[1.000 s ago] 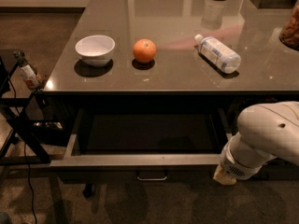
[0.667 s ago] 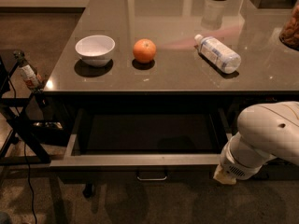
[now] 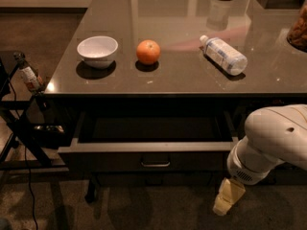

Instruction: Close top drawer

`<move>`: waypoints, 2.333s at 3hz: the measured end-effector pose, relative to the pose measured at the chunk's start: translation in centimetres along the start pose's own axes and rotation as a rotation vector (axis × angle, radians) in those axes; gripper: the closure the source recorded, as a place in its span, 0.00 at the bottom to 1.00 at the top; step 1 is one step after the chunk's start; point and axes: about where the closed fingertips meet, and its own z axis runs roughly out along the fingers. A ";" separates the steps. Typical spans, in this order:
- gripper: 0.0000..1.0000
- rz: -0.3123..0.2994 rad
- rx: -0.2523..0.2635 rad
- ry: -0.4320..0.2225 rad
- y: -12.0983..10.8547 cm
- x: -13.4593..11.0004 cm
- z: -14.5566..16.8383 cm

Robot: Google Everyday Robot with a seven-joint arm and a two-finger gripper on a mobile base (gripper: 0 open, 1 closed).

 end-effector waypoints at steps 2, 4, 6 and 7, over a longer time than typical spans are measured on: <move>0.09 0.000 0.000 0.000 0.0 0.0 0.0; 0.52 0.000 0.000 0.000 0.0 0.0 0.0; 0.98 0.010 0.015 0.007 -0.5 -0.3 0.4; 1.00 0.020 0.045 0.006 -2.3 -1.4 1.0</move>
Offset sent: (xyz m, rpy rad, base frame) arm 0.0000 0.0000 0.0000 0.0000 0.0000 0.0000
